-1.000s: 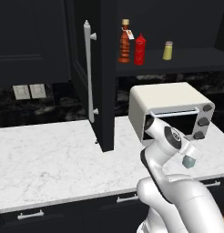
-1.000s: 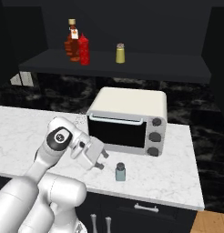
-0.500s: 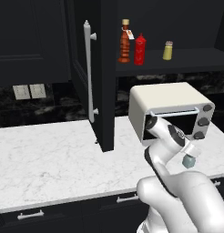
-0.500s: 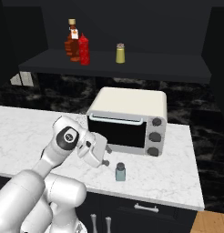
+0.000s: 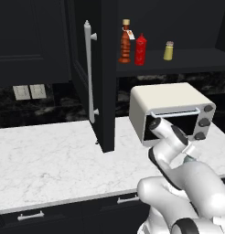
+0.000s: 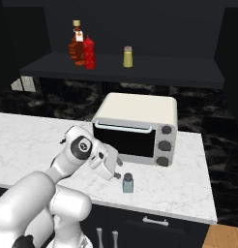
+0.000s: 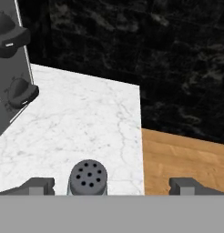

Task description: Put the shaker and condiment bottle from the counter next to their counterparts in the cabinet.

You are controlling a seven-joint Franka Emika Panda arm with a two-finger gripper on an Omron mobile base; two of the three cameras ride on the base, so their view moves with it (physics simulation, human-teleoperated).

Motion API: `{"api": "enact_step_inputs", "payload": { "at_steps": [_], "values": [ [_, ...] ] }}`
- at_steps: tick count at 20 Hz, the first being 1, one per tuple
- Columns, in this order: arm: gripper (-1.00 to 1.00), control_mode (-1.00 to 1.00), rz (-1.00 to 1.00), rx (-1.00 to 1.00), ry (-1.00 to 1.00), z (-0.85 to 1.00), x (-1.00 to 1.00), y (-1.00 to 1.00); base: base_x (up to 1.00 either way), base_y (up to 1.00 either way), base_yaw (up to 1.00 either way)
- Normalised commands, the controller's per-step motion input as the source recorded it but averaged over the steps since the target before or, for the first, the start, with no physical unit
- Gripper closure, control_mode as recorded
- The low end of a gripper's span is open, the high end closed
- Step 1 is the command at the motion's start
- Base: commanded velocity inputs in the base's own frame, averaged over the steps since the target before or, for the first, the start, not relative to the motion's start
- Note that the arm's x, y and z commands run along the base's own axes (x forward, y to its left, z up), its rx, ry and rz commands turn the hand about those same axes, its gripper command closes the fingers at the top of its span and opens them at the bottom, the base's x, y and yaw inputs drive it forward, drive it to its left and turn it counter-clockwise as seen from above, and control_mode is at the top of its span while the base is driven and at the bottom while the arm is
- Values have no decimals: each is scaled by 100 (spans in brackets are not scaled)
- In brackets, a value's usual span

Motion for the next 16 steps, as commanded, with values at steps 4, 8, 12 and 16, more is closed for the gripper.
{"api": "enact_step_inputs", "payload": {
  "at_steps": [4,8,12,16],
  "values": [
    [-100,-100,2,0,-2,-48,0,-8,0,0,0],
    [-100,-100,4,0,-3,-92,0,-1,0,0,0],
    [-100,-100,6,0,-9,-75,2,-3,0,0,0],
    [-100,-100,2,0,-4,-20,1,0,0,0,0]
  ]
}}
